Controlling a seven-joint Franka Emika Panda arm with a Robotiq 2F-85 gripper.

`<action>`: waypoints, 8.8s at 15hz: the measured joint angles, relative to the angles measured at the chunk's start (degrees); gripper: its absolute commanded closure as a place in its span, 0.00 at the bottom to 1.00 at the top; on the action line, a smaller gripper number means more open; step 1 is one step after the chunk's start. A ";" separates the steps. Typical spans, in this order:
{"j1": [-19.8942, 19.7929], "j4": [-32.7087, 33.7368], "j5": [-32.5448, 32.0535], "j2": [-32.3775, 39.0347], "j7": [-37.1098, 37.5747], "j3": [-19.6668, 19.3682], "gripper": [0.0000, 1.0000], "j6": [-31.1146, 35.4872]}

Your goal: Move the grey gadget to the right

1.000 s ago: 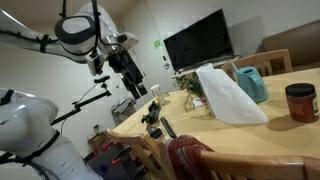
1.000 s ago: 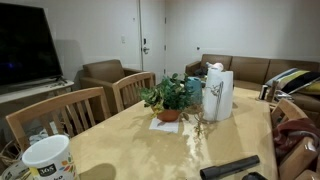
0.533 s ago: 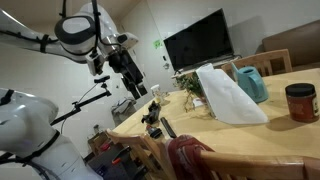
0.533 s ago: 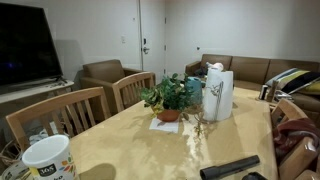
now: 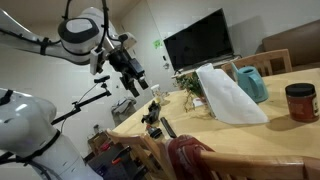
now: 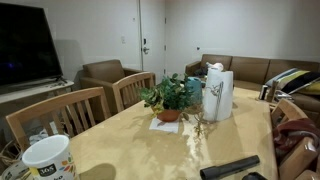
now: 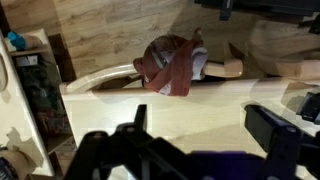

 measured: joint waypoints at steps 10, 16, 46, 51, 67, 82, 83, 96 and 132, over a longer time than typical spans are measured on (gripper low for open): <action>14.83 0.03 -1.16 2.62 -6.48 8.10 0.00 7.51; 15.00 0.06 -1.16 3.07 -6.65 8.01 0.00 7.87; 35.16 0.34 17.32 22.91 -53.50 1.90 0.00 32.36; 38.24 1.48 25.79 27.40 -73.04 2.08 0.00 33.77; 23.57 4.01 19.26 37.38 -75.22 6.97 0.00 33.71; 20.62 5.99 17.33 44.93 -68.71 8.11 0.00 33.39; 20.47 6.54 16.31 45.97 -66.92 8.12 0.00 33.47; 20.45 17.18 0.02 59.55 -50.69 9.43 0.00 34.02; 20.38 17.63 -0.34 61.38 -46.10 9.92 0.00 34.31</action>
